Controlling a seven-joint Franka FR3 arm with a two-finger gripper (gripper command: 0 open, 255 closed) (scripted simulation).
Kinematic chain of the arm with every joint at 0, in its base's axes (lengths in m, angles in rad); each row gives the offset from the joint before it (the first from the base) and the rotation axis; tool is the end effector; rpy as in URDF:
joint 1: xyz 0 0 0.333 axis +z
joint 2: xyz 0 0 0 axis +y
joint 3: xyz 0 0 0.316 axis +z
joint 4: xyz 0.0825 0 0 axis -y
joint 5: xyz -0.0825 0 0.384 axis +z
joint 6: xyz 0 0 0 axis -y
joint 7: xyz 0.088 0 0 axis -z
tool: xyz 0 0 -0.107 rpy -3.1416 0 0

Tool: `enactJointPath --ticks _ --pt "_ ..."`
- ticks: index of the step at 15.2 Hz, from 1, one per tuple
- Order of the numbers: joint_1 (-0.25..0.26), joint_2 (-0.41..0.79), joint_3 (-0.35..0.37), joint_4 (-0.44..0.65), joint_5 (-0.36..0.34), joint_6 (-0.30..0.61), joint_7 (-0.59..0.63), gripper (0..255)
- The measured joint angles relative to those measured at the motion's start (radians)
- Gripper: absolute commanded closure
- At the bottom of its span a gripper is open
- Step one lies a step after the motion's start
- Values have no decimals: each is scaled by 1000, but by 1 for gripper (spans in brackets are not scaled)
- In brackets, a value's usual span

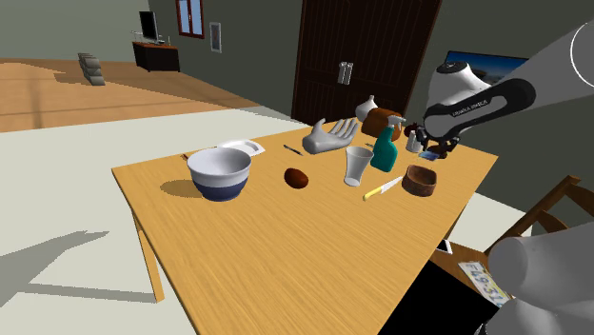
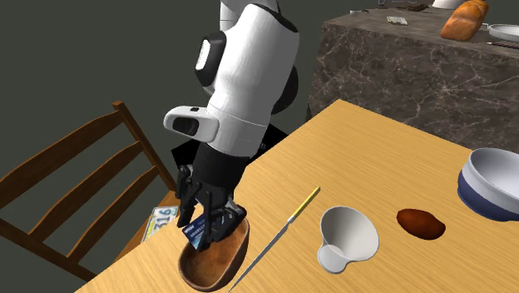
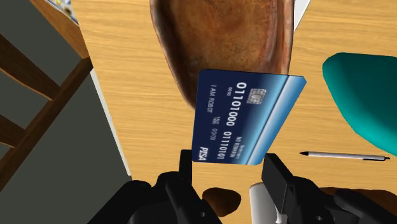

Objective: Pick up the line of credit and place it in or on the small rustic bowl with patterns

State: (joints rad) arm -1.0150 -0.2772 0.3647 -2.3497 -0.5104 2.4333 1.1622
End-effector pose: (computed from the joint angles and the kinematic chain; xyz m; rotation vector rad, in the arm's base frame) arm 0.3951 -0.2934 0.4694 1.9908 -1.8016 0.5940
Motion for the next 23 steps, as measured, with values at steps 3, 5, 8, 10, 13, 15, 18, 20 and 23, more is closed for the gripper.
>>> enactJointPath --ticks 3,5,8,10,13,15,18,20,23 --pt "-10 17 7 -19 -27 31 29 255" --pt "-17 30 12 -33 -49 53 53 255" --pt "-30 51 20 -51 -85 84 89 255" --pt "-39 70 28 -60 -114 105 119 255" --pt "-52 93 37 -74 -158 133 163 255" --pt "-54 97 39 -76 -166 137 172 255" --pt "-55 98 40 -77 -168 139 175 255" --pt "-55 98 40 -77 -169 139 175 0" --pt "-55 98 40 -77 -169 139 175 0"
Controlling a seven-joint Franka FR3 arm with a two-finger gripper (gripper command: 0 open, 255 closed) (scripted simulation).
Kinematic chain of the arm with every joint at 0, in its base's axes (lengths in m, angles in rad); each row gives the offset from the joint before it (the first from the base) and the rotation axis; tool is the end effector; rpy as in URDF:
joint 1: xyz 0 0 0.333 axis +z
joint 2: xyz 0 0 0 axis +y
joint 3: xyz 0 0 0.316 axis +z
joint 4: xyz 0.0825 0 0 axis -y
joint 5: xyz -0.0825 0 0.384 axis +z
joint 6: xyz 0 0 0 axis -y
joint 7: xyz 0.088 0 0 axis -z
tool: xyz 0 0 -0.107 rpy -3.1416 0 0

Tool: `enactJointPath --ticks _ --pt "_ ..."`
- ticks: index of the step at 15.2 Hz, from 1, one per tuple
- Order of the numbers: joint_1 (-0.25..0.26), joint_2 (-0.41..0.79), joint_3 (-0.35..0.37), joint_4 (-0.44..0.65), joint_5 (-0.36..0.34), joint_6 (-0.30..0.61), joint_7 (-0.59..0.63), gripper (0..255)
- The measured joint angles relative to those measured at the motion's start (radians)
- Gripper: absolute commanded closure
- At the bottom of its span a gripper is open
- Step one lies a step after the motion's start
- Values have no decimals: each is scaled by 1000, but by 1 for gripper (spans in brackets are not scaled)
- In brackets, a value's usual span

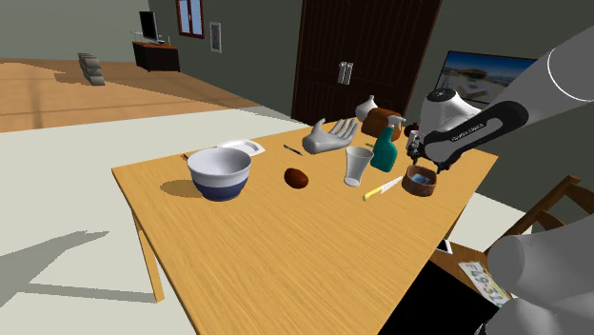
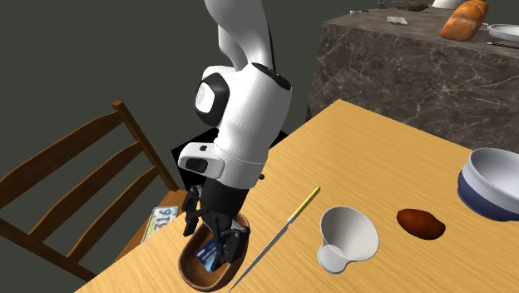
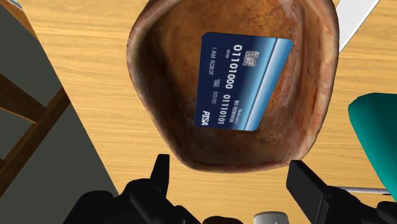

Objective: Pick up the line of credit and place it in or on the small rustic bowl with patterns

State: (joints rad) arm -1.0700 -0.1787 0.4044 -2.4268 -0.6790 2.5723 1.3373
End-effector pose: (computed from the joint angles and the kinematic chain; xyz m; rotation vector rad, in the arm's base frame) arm 0.3946 -0.2945 0.3982 1.9909 -1.8016 0.5944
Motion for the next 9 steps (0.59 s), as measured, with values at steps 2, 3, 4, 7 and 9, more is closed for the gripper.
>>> enactJointPath --ticks 2,3,4,7,9 --pt "0 0 0 0 0 0 0 0" --pt "0 0 0 0 0 0 0 0" --pt "8 -16 -2 -1 20 -12 -16 0" --pt "47 -94 -4 -16 101 -64 -65 0" --pt "61 -116 -9 -13 129 -85 -86 0"
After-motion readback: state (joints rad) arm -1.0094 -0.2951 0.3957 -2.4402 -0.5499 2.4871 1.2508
